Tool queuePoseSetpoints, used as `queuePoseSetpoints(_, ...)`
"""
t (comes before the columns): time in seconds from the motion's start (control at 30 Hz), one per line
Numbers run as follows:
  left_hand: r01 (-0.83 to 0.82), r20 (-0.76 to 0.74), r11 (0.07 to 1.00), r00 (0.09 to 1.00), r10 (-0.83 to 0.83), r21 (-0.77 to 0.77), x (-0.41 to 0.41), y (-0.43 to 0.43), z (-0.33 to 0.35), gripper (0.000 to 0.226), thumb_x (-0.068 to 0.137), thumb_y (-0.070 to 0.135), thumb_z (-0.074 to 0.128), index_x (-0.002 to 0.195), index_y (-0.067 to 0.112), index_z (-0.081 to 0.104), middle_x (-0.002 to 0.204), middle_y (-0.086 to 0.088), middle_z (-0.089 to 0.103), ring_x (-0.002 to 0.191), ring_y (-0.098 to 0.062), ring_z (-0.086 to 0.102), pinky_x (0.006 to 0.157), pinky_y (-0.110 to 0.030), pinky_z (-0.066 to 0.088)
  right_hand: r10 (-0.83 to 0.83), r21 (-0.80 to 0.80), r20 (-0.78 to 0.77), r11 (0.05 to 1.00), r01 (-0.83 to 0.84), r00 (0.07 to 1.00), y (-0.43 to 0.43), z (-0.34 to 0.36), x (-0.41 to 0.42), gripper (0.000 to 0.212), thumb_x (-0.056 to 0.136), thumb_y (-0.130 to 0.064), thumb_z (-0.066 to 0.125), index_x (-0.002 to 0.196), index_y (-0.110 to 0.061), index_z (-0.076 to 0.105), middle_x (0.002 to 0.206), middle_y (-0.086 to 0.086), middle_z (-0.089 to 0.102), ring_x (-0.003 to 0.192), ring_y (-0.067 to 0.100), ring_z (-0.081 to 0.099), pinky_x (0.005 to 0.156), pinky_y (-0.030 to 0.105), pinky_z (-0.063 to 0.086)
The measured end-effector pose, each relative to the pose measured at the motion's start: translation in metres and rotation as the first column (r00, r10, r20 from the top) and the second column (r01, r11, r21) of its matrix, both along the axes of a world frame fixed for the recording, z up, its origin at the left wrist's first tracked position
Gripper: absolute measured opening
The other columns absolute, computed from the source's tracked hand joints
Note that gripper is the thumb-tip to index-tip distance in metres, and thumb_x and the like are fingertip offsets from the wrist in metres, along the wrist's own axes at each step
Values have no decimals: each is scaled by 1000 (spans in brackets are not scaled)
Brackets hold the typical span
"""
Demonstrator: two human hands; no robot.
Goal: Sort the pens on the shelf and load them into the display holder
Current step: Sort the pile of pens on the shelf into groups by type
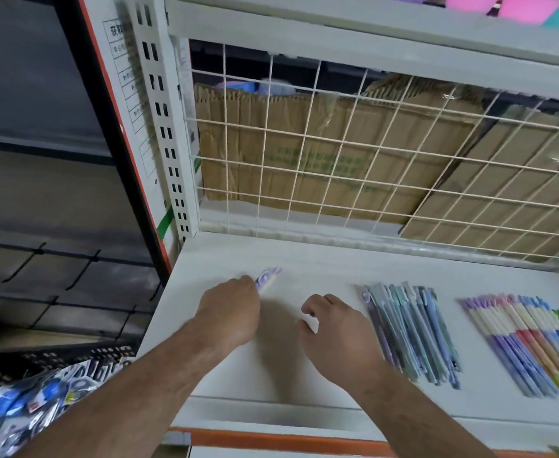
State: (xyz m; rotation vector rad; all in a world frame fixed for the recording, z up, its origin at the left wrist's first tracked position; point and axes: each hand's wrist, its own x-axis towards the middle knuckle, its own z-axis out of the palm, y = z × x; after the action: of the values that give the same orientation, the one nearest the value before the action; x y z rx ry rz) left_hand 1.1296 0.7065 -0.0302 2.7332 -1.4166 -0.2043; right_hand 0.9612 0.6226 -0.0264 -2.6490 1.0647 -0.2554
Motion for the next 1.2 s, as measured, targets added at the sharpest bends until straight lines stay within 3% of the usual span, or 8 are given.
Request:
queuePoseSetpoints(0.13, 31, -19, 1000, 999, -31, 3, -16, -8, 3, 7, 96, 22, 48, 103, 19, 45, 94, 2, 57, 87, -22, 60, 67, -28, 36, 21, -16, -4, 1000, -21, 1000, -5, 0, -18, 26, 93, -46, 53, 113, -33, 62, 108, -11, 65, 88, 14, 67, 73, 26, 50)
queuePoseSetpoints(0.23, -27, -311, 997, 950, 3, -74, -30, -20, 12, 21, 101, 30, 42, 85, 18, 44, 79, 2, 51, 70, -19, 50, 59, -28, 33, 32, 16, 34, 999, -33, 999, -11, 1, -35, 26, 93, -48, 54, 111, -32, 63, 105, -11, 65, 85, 12, 65, 74, 27, 51)
queuePoseSetpoints(0.33, -186, -705, 961, 709, -12, -203, -57, -34, 23, 35, 99, 32, 45, 68, 16, 41, 61, 1, 47, 54, -16, 45, 51, -26, 34, 14, 115, 103, 993, -26, 995, -20, 7, -53, 21, 90, -48, 60, 98, -29, 64, 94, -11, 66, 77, 12, 62, 71, 28, 51)
queuePoseSetpoints(0.43, -344, -865, 908, 501, -39, -239, -94, -48, 29, 29, 97, 25, 49, 70, 14, 47, 58, -1, 50, 50, -18, 46, 48, -24, 37, -43, 283, 234, 959, -26, 971, -33, 13, -76, 20, 89, -47, 67, 84, -28, 65, 79, -12, 66, 69, 7, 61, 65, 27, 50)
queuePoseSetpoints(0.57, -432, -924, 872, 377, -58, -231, -149, -70, 32, 29, 98, 18, 50, 69, 13, 50, 51, 2, 52, 44, -16, 47, 43, -23, 37, -116, 432, 297, 901, -25, 948, -53, 20, -116, 19, 90, -39, 68, 75, -34, 58, 62, -15, 62, 58, 1, 57, 54, 14, 43)
queuePoseSetpoints(0.73, -456, -942, 858, 324, -87, -236, -215, -97, 31, 28, 100, 21, 53, 73, 13, 54, 48, 3, 55, 42, -18, 53, 42, -24, 40, -151, 518, 328, 854, -45, 932, -77, 25, -178, 16, 90, -25, 69, 78, -28, 59, 58, -18, 66, 51, 3, 60, 51, 17, 45)
queuePoseSetpoints(0.9, -452, -948, 861, 304, -96, -232, -268, -121, 26, 28, 100, 17, 53, 72, 13, 52, 44, 8, 53, 38, -12, 51, 40, -20, 39, -193, 532, 315, 847, -5, 929, -100, 23, -229, 9, 92, -22, 69, 87, -22, 62, 62, -3, 68, 52, 5, 61, 48, 18, 43)
queuePoseSetpoints(1.2, -511, -960, 833, 268, -80, -212, -316, -145, 17, 18, 97, 17, 58, 87, 3, 63, 74, -10, 58, 56, -22, 53, 45, -26, 46, -303, 341, 235, 915, 214, 923, -142, 15, -294, 7, 91, -25, 69, 88, -22, 63, 73, -7, 66, 64, 12, 61, 56, 28, 46)
